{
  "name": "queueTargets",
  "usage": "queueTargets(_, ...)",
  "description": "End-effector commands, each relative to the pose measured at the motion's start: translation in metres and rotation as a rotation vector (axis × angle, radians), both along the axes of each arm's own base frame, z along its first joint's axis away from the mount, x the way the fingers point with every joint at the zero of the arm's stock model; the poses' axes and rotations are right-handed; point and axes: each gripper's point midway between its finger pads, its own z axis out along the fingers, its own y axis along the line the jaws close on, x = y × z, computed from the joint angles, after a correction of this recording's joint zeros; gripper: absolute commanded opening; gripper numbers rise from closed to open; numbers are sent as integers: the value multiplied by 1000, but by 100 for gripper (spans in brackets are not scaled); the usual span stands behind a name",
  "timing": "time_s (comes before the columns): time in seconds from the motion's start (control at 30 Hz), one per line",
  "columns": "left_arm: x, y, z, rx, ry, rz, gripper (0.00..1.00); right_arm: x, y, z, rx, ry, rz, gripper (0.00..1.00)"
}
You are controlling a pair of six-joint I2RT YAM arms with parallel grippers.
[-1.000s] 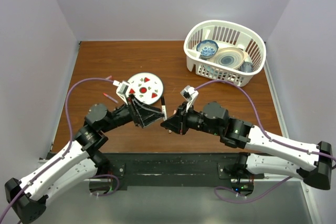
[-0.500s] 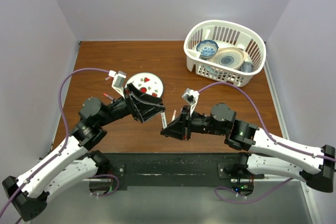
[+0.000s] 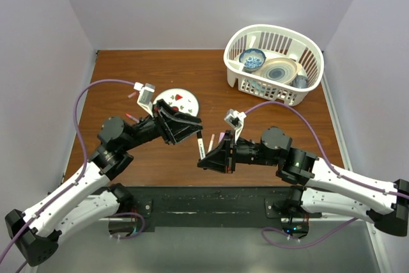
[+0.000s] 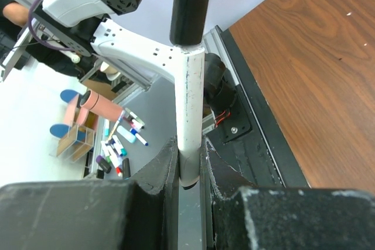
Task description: Insert the pens into the pen caps
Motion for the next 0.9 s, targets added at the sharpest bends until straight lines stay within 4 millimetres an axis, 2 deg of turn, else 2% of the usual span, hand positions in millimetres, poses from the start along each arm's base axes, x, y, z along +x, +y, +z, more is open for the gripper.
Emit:
queueTargets(0.0,-12,0,22,-57,-91,-55,28,-6,0,14,58,-15,31,0)
queueTargets(0.03,-15,0,22,-62,-88,-70,20,-5,0,15,63,-12,26,0)
queueTargets(0.07,-19,-2,13,-54,-77,-99,4,-4,0,19,75,-20,20,0)
queueTargets(0.1,-22,-3,9,-60,-63,-120,0,-3,0,21,82,-23,12,0)
queueTargets(0.13,-29,-2,10,-93,-44,-157,0,1,-1,28,102,-28,-9,0)
queueTargets(0.17,-31,-3,-6,-89,-5,-177,0,2,-2,35,121,-36,-18,0)
queueTargets(0.23,-42,0,-9,-131,7,-227,0,5,-3,57,169,-65,-36,0)
queueTargets(0.33,-46,2,-26,-107,31,-231,0,10,-4,76,186,-87,-66,0)
queueTargets(0.43,-50,4,-28,-93,14,-239,0,14,-3,87,185,-108,-79,0)
queueTargets(0.6,-55,4,-28,-85,4,-261,0,18,3,91,178,-111,-87,0)
queueTargets(0.8,-59,4,-41,-57,23,-274,0,26,8,91,120,-146,-107,0)
queueTargets(0.87,-57,9,-31,-57,0,-232,0,28,7,88,101,-143,-114,0)
